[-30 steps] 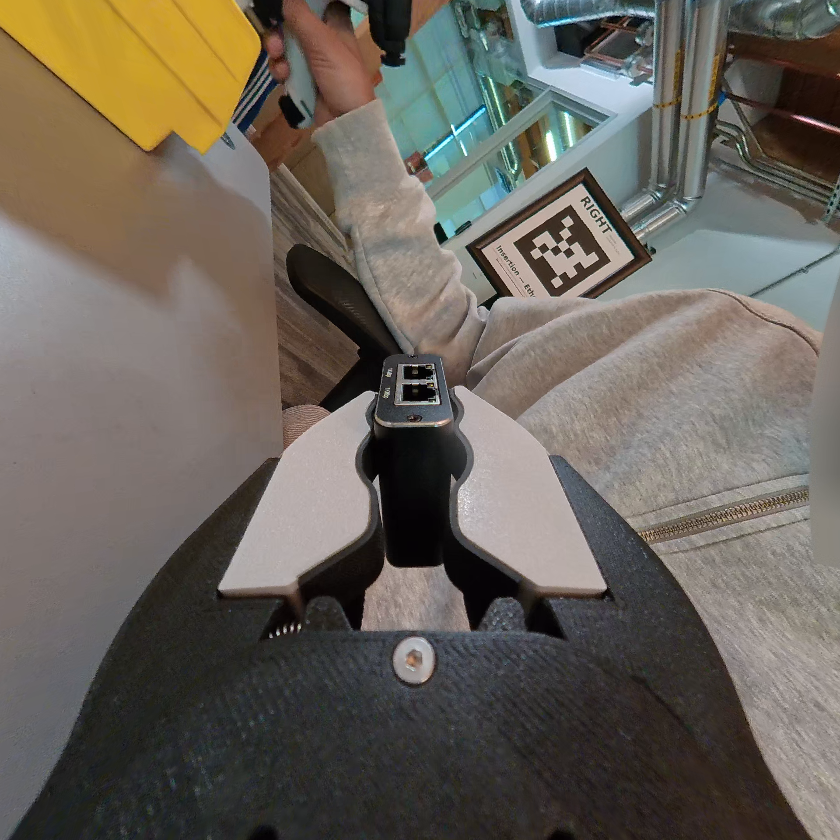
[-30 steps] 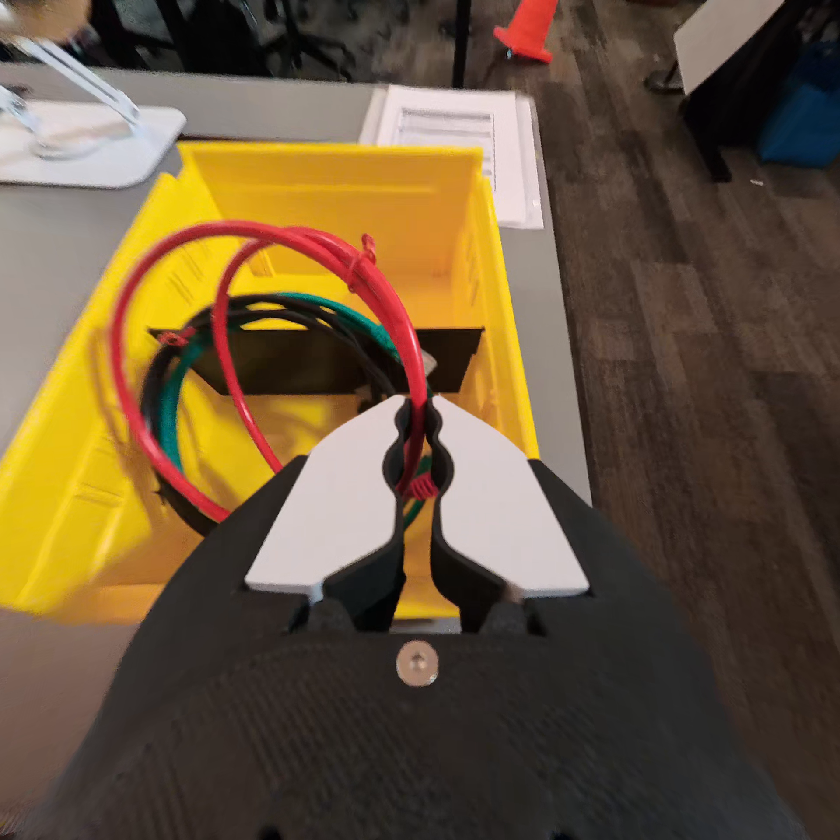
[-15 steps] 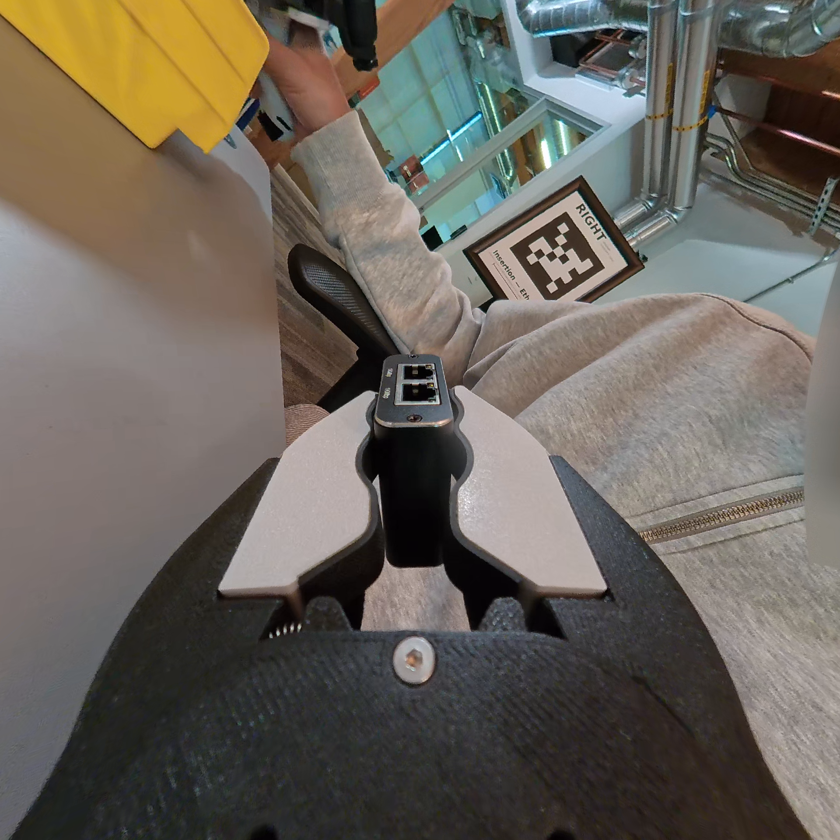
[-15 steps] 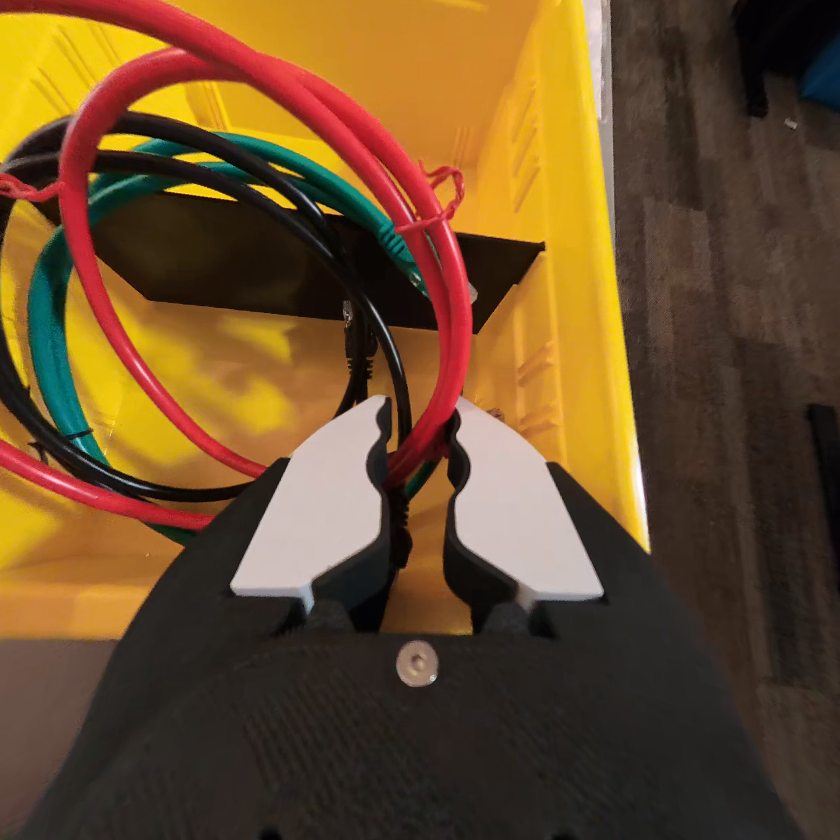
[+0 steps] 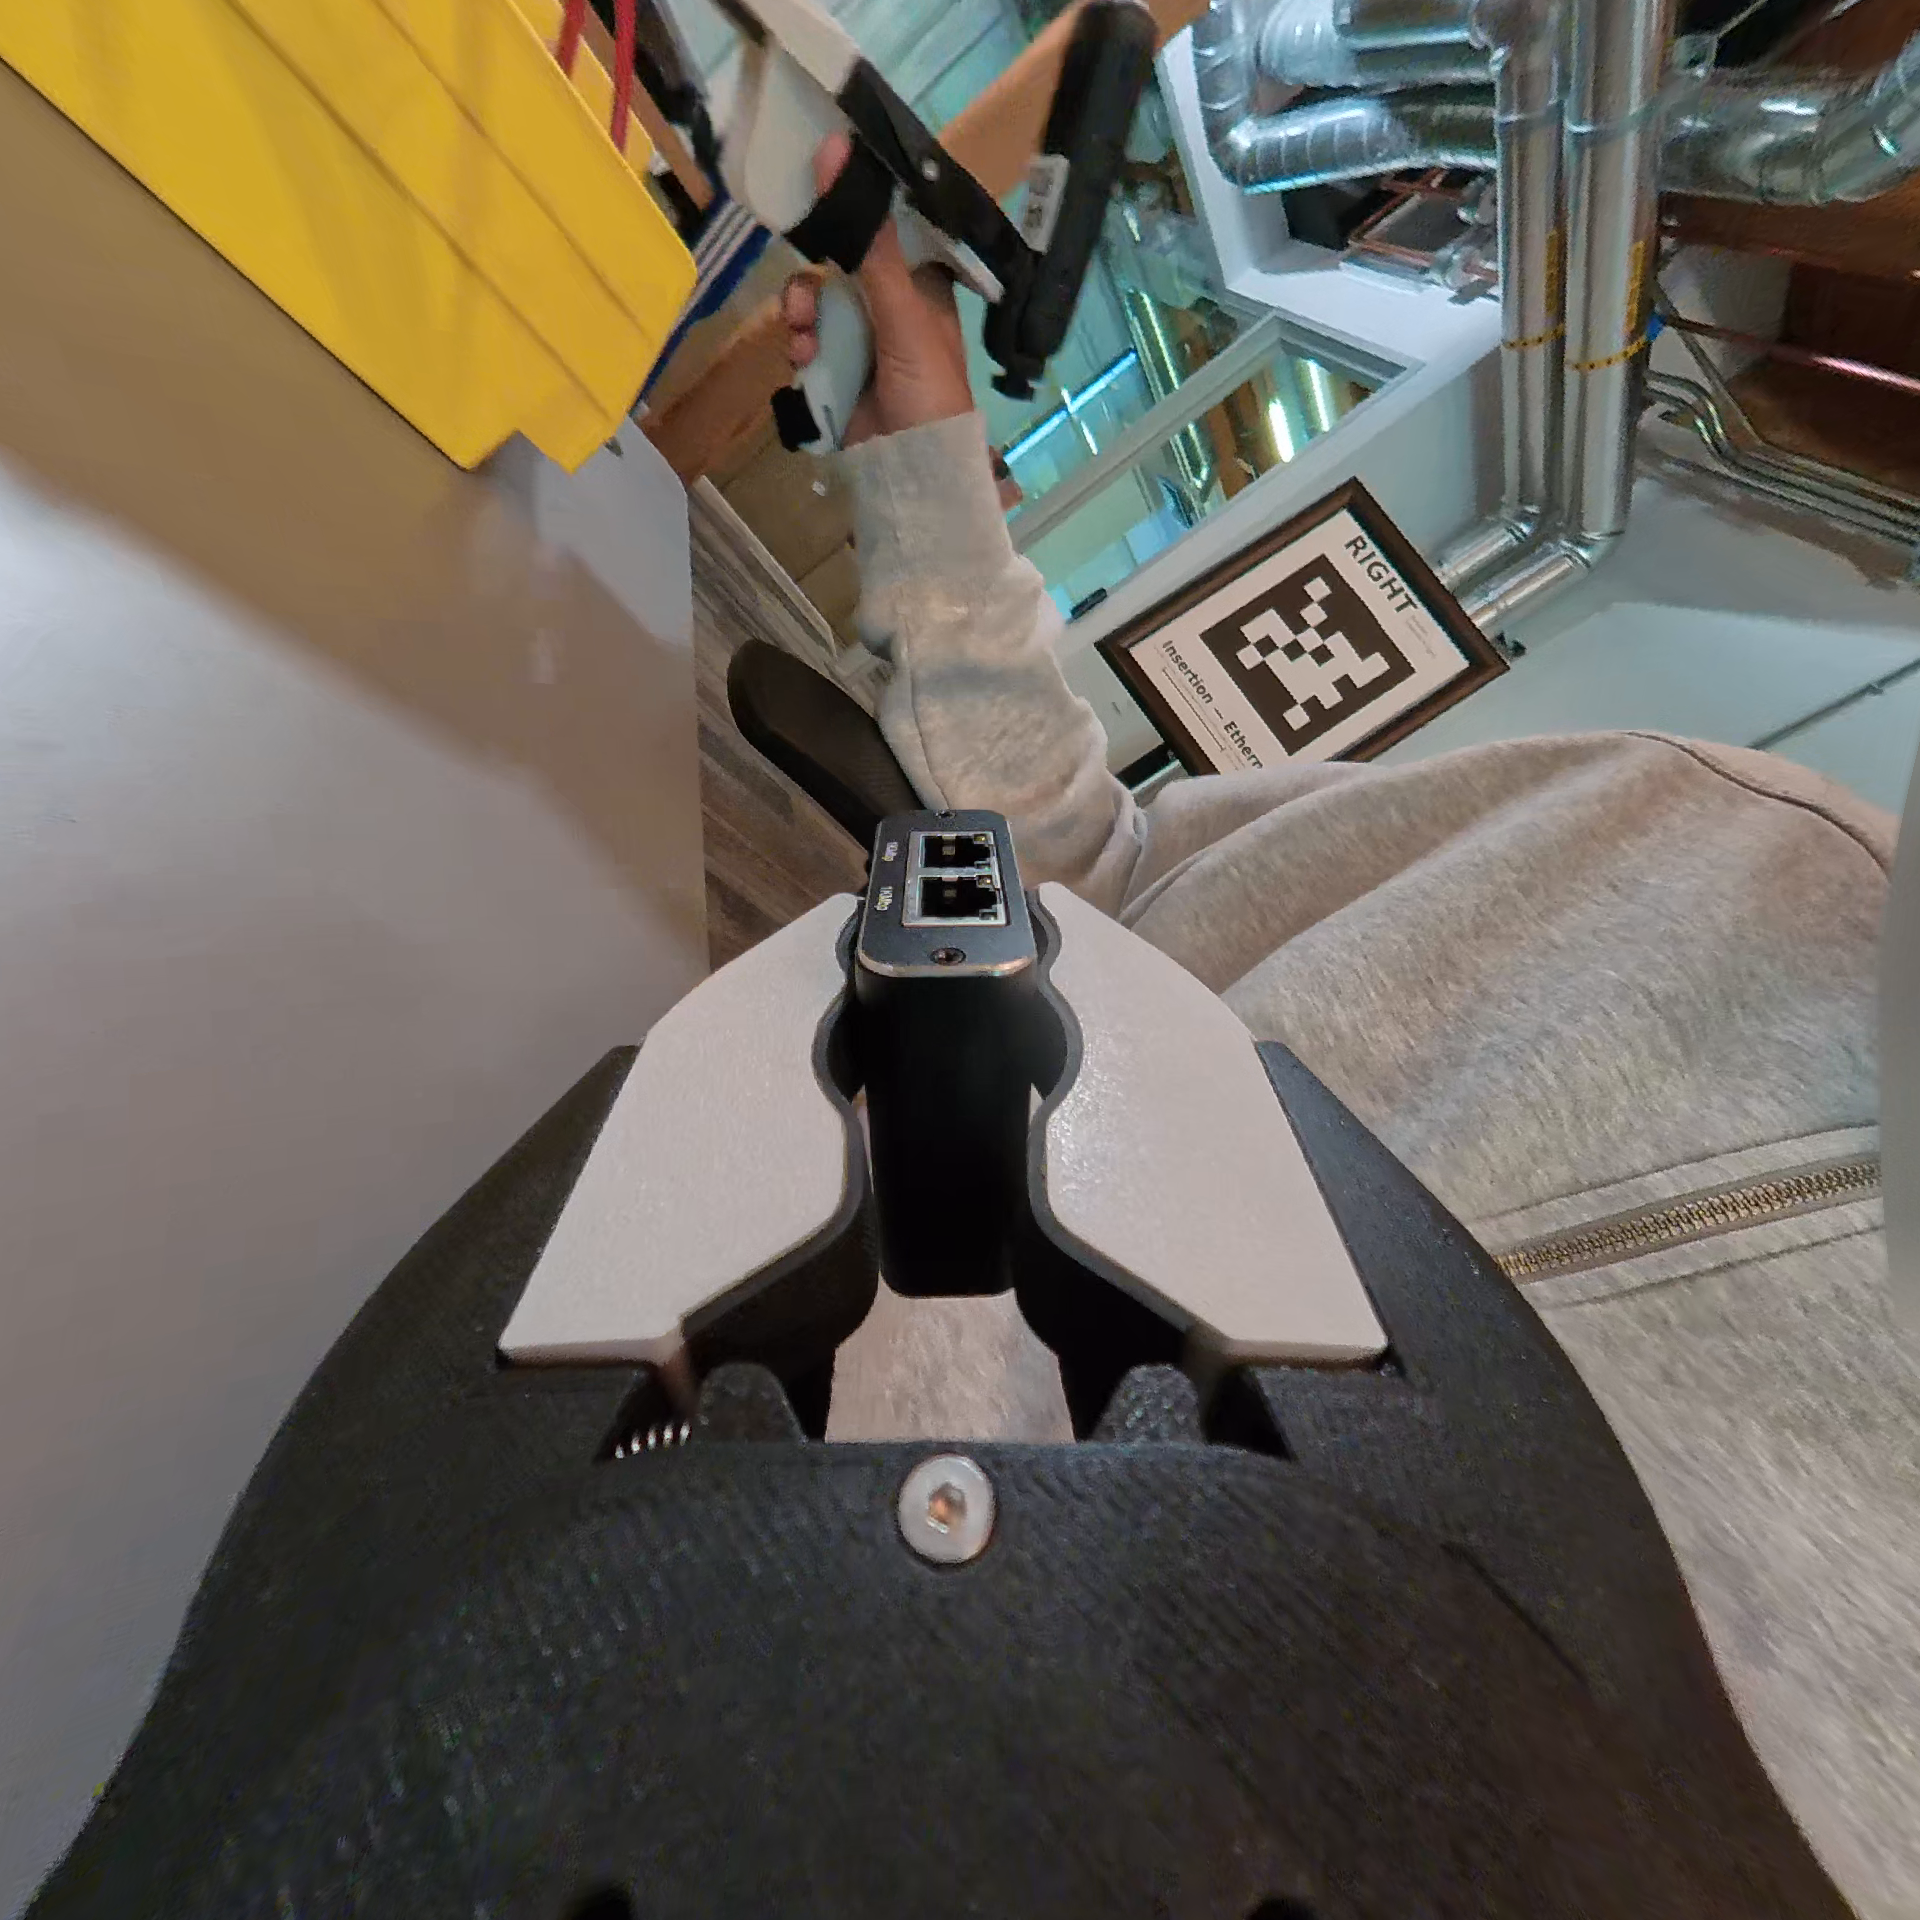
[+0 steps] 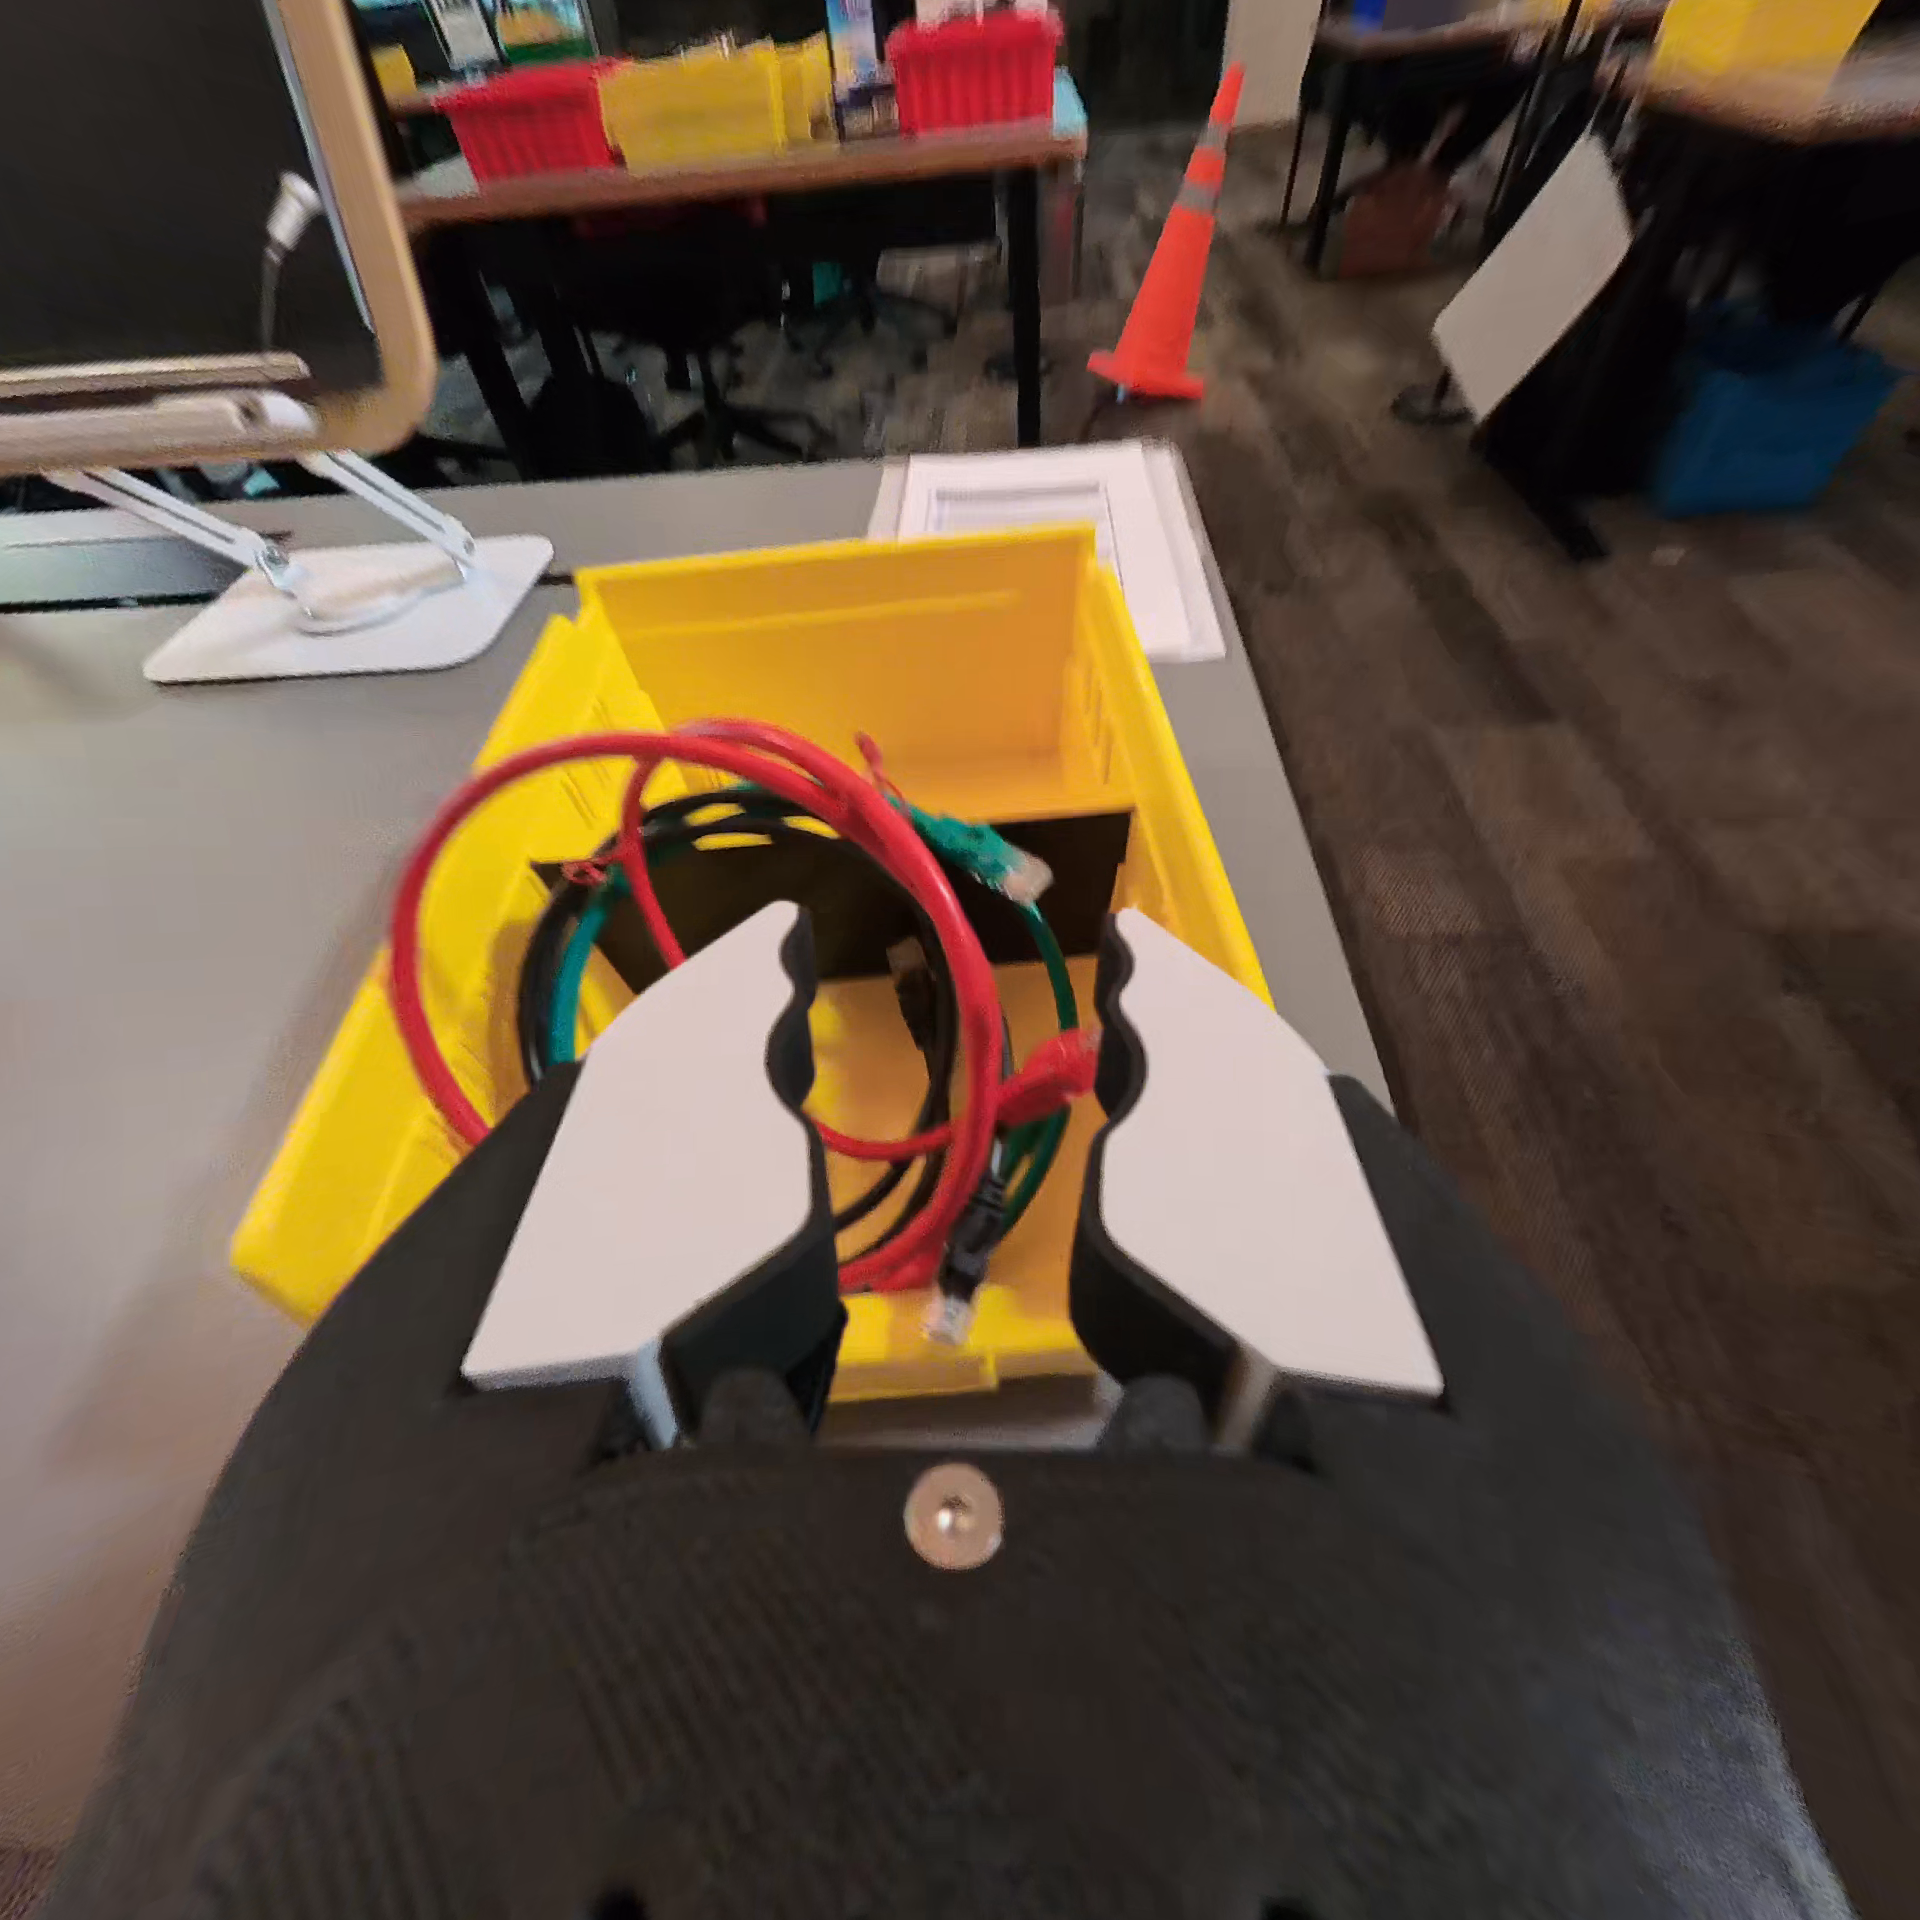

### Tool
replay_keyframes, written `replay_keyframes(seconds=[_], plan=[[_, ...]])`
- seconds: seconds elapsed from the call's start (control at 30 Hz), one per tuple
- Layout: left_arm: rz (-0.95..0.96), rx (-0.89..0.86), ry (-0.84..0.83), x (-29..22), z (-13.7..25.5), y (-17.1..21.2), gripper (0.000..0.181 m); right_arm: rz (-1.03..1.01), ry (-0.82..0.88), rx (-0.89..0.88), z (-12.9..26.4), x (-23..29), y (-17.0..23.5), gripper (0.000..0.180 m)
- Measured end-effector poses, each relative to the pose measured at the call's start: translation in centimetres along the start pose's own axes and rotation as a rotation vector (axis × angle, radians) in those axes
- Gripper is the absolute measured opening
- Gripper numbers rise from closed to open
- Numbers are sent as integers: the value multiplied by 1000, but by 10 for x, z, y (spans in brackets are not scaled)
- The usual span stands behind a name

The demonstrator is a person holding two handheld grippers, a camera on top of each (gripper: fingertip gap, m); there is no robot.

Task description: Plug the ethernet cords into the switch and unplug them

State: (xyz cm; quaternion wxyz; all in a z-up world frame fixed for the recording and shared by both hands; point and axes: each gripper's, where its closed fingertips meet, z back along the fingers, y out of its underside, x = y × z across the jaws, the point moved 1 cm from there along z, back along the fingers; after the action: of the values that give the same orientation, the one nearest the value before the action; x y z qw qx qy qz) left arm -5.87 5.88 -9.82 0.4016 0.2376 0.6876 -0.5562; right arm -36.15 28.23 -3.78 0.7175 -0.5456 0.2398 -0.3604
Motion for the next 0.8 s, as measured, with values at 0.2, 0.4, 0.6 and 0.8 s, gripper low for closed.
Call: replay_keyframes(seconds=[0.2, 0.4, 0.6, 0.8], plan=[[-32, -92, -45, 8, 12, -14, 27, 240, -365, -120, 13, 161, -21, 45], [-95, -267, -51, 1, 32, -38, 27, 52, -1012, 96, 36, 332, 44, 47], [-175, -354, -72, -8, 43, -51, 27, 4, -1142, 269, 39, 381, 88, 48], [-240, -359, -122, -10, 33, -46, 27, -143, -1205, 272, 41, 398, 87, 29]])
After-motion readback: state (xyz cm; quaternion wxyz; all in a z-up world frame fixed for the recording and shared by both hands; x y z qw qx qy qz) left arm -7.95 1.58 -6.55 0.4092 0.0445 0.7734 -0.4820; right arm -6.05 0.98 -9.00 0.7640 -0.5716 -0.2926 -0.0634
